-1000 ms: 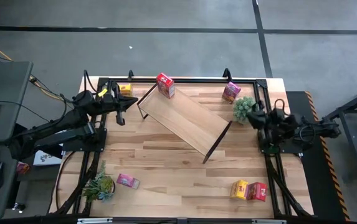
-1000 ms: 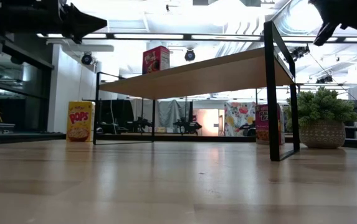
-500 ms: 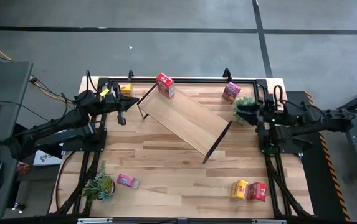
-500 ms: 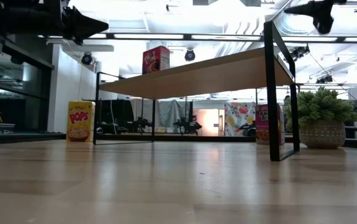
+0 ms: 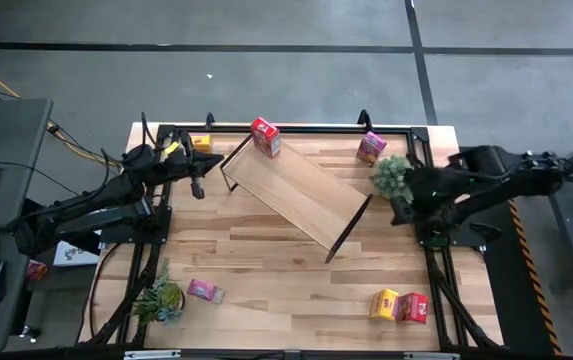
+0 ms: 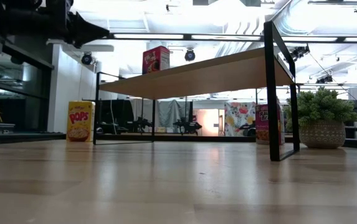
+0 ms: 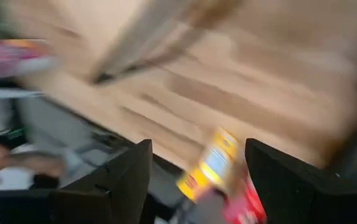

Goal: Stack cereal on shelf
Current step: Put the red cereal box on the shelf

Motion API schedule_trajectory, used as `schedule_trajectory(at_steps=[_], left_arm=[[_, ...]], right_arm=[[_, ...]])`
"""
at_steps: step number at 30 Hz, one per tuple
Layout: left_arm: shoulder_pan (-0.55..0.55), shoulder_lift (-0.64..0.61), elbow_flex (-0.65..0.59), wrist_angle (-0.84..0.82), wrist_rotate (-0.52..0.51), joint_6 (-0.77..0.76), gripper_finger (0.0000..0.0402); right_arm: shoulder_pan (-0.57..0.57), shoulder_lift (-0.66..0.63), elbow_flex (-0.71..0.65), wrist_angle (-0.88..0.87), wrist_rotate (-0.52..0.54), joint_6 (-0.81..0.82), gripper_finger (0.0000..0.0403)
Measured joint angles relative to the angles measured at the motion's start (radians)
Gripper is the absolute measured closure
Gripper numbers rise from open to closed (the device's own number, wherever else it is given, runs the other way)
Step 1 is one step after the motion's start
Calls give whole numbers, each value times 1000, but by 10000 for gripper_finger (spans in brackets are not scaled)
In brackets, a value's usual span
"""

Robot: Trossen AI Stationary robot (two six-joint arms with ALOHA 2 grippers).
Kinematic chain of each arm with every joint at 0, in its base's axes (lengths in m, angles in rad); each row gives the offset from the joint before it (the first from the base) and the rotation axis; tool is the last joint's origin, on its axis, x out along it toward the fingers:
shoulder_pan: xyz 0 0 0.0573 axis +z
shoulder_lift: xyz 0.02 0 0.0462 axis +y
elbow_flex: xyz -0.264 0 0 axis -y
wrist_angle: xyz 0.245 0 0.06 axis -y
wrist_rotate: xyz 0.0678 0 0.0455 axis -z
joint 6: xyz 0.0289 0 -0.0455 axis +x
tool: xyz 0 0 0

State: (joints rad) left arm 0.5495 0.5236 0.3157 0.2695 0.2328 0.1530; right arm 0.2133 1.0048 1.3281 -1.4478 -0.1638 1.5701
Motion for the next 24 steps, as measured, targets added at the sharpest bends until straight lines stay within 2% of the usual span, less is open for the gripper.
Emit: schedule_trajectory(at_steps=[5,13,18,24], left_arm=[[0,0,0,-47,-86,18,389],[0,0,0,-40,-113,3,356],[0,0,0,-39,-113,-2,337],[0,0,0,-38,-113,6,334]], right_arm=[[140,101,51,-124,-69,217,153],[429,214,49,-105,-112,531,153],[624,303,48,26,-134,803,153],[712,474,47,155,-128,830,153]])
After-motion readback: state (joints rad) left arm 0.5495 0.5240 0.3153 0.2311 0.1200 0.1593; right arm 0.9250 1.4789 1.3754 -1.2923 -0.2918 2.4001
